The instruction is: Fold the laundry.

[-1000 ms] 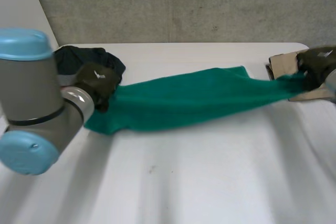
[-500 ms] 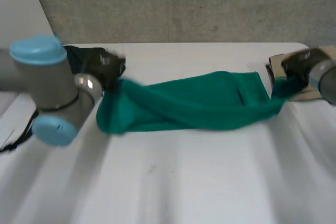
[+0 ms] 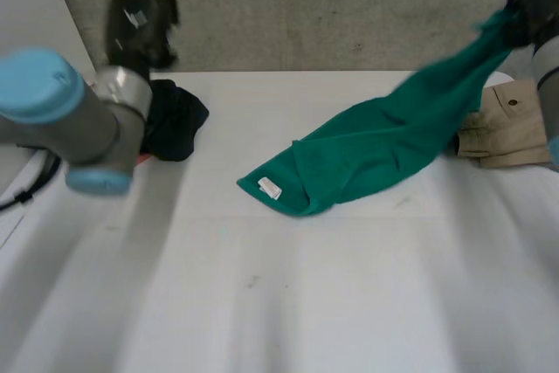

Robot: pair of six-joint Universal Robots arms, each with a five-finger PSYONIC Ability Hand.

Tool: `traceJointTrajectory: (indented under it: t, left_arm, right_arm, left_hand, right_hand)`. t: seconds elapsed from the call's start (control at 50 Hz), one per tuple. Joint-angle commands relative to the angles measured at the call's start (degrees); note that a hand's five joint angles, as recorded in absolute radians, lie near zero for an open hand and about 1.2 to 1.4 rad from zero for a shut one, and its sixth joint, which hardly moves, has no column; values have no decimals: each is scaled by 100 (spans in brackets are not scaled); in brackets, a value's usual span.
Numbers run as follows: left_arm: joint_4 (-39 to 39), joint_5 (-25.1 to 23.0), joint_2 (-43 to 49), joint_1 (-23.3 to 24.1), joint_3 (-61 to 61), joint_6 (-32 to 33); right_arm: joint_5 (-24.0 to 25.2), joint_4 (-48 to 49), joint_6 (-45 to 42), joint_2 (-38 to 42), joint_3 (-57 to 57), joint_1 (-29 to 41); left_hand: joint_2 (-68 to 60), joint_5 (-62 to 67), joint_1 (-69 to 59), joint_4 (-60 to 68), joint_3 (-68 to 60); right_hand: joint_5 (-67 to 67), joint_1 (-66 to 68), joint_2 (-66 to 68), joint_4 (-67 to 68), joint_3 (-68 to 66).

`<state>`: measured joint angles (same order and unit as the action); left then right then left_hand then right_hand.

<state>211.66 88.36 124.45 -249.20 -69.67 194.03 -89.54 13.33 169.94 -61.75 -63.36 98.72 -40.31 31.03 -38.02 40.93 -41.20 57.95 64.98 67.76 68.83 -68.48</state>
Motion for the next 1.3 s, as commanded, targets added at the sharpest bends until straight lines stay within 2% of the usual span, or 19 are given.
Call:
traceJointTrajectory:
  t: [0.02,0.08,0.2,0.3,0.52,0.64,0.7,0.72,0.78,0.8,0.88,0.94,1.02,1.12,1.2,1.3]
  left_arm:
    - [-379,-319,474,371,-337,-137]
    - [-668,-284,588,547,4,-277]
    - [-1705,-275,905,855,1025,-822]
    - [-2435,-468,1370,1171,1868,-1086]
    - [-2682,-416,2021,1725,2757,-1016]
    - [-2875,-354,2215,1945,2889,-1034]
    - [-2981,-276,2197,2068,2767,-999]
    - [-3034,-188,2110,2051,2644,-999]
    - [-3130,163,1794,1972,2380,-990]
    - [-3166,495,1514,1868,2144,-998]
    - [-3157,762,636,1560,1503,-964]
    - [-3140,569,72,1331,1133,-858]
    - [-3183,-132,-876,980,544,-464]
    - [-3640,-697,-1309,803,191,169]
    - [-4053,-820,-1213,706,103,846]
    - [-4045,-584,-608,662,156,1514]
  right_arm:
    - [542,20,241,-302,-537,182]
    - [639,3,391,-478,-519,279]
    - [701,-287,707,-1233,-467,683]
    - [771,-436,1014,-1822,-458,972]
    - [745,-709,1226,-2552,-107,1702]
    - [631,-955,1226,-2702,245,1940]
    - [517,-1060,1226,-2650,368,1888]
    - [456,-1087,1217,-2580,395,1809]
    - [359,-1131,1191,-2386,395,1572]
    - [306,-1148,1173,-2238,395,1371]
    - [201,-1288,1077,-1790,395,887]
    - [139,-1377,945,-1516,386,640]
    - [86,-1640,551,-1060,272,359]
    - [112,-1921,-47,-716,-35,191]
    - [165,-2132,-505,-391,-378,165]
    - [156,-2142,-751,127,-730,270]
  left_hand:
    - [1138,-1211,909,-1200,1228]
    - [1796,-1869,1567,-1858,1886]
    - [1832,-1905,1603,-1894,1922]
    - [1816,-1888,1587,-1877,1905]
    - [1630,-1703,1402,-1692,1720]
    - [540,-613,311,-602,630]
    - [-3000,2927,-3229,2938,-2910]
    - [-3960,3887,-4188,3898,-3870]
    - [-3969,3897,-4198,3907,-3880]
    - [-3969,3897,-4198,3907,-3880]
    - [-3969,3897,-4198,3907,-3880]
    - [-3969,3897,-4198,3907,-3880]
    - [-3969,3897,-4198,3907,-3880]
    - [-3969,3897,-4198,3907,-3880]
    - [-3969,3897,-4198,3907,-3880]
    - [-3969,3897,-4198,3907,-3880]
  right_hand:
    - [1205,1502,1224,1117,-1152]
    - [1205,1502,1224,1117,-1152]
    - [1205,1502,1224,1117,-1152]
    - [1205,1502,1224,1117,-1152]
    - [1205,1502,1224,1117,-1152]
    - [1205,1502,1224,1117,-1152]
    - [1205,1502,1224,1117,-1152]
    - [1205,1502,1224,1117,-1152]
    - [1205,1502,1224,1117,-1152]
    - [1205,1502,1224,1117,-1152]
    - [1205,1502,1224,1117,-1152]
    - [1205,1502,1224,1117,-1152]
    - [1205,1502,1224,1117,-1152]
    - [1205,1502,1224,1117,-1152]
    - [1205,1502,1224,1117,-1152]
    - [1205,1502,1224,1117,-1152]
